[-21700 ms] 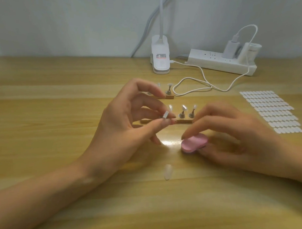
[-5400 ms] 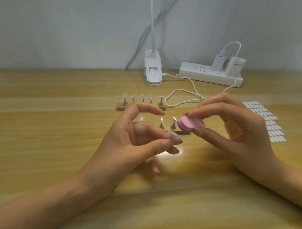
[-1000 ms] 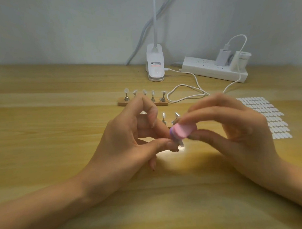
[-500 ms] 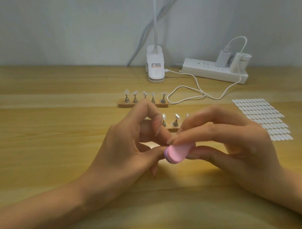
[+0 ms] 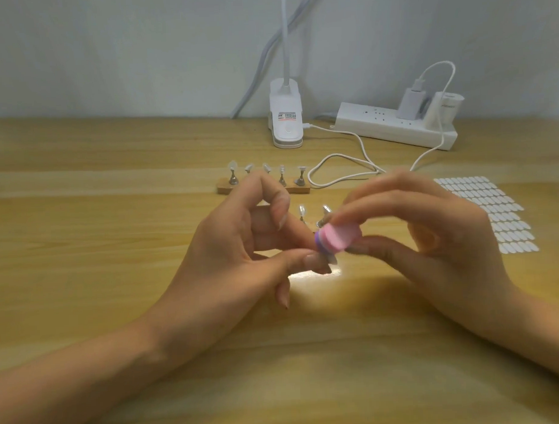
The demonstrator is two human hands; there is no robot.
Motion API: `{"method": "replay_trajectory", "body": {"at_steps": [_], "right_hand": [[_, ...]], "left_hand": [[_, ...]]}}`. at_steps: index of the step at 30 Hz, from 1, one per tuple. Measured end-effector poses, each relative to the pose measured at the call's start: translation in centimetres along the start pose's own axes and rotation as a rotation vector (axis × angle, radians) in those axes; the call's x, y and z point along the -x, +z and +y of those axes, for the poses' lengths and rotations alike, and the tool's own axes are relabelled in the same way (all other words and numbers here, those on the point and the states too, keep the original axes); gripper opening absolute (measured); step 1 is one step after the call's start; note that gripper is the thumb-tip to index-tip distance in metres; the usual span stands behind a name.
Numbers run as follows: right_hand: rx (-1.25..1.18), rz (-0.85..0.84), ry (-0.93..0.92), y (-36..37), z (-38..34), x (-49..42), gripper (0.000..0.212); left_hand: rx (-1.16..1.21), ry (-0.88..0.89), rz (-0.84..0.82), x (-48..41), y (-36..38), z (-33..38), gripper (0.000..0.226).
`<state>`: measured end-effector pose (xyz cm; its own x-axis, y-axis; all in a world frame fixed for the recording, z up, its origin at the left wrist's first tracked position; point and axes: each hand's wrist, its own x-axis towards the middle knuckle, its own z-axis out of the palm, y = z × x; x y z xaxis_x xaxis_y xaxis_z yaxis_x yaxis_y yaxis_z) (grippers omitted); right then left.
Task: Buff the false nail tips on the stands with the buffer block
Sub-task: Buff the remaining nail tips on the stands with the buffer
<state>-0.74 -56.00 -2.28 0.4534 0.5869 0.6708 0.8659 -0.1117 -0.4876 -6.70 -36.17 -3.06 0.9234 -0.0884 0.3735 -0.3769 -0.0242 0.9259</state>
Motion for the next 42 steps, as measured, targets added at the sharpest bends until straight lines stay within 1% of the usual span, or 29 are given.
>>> {"method": "replay_trajectory", "body": {"at_steps": [1, 4, 8, 11, 15, 19, 21, 24, 30, 33, 35, 37, 40, 42], "right_hand": [[0.004, 0.004, 0.001, 0.0, -0.1, 0.0, 0.017], [0.037, -0.046, -0.075, 0.4, -0.3, 0.1, 0.016], [0.018, 0.028, -0.015, -0.1, 0.5, -0.1, 0.016], [-0.001, 0.013, -0.019, -0.4, 0.9, 0.1, 0.016], [-0.104, 0.042, 0.066, -0.4, 1.3, 0.0, 0.016], [-0.092, -0.010, -0.004, 0.0, 0.6, 0.1, 0.018], [-0.061, 0.005, 0.016, -0.2, 0.6, 0.1, 0.019], [-0.046, 0.009, 0.011, -0.3, 0.7, 0.1, 0.019], [-0.060, 0.035, 0.026, -0.3, 0.5, 0.3, 0.020], [-0.094, 0.039, 0.057, -0.2, 0.4, 0.3, 0.020], [-0.056, 0.014, -0.003, -0.3, 0.2, 0.3, 0.020], [0.034, -0.018, -0.067, -0.5, 0.1, 0.3, 0.019], [0.077, 0.001, -0.066, -0.5, 0.0, 0.4, 0.020], [0.086, -0.020, -0.094, -0.3, 0.0, 0.3, 0.019]], "left_hand": [[0.005, 0.000, -0.003, 0.0, 0.0, 0.0, 0.046], [0.004, -0.004, -0.002, -0.1, 0.0, 0.0, 0.043], [0.019, -0.001, -0.008, 0.0, 0.0, 0.1, 0.042], [0.034, 0.024, -0.044, 0.3, 0.2, 0.3, 0.044], [0.035, 0.021, -0.038, 0.1, 0.1, 0.3, 0.043], [0.047, 0.028, -0.027, 0.0, 0.1, 0.3, 0.042], [0.044, 0.031, -0.032, 0.1, 0.1, 0.4, 0.041], [0.045, 0.048, -0.046, 0.3, 0.2, 0.5, 0.046], [0.057, 0.050, -0.047, 0.3, 0.1, 0.5, 0.038], [0.053, 0.051, -0.035, 0.1, 0.1, 0.5, 0.045], [0.055, 0.040, -0.026, 0.1, 0.1, 0.4, 0.046], [0.059, 0.019, -0.025, 0.2, 0.1, 0.3, 0.043], [0.051, -0.017, -0.021, 0.3, 0.0, 0.2, 0.045], [0.054, -0.021, -0.030, 0.3, 0.0, 0.2, 0.045]]}}
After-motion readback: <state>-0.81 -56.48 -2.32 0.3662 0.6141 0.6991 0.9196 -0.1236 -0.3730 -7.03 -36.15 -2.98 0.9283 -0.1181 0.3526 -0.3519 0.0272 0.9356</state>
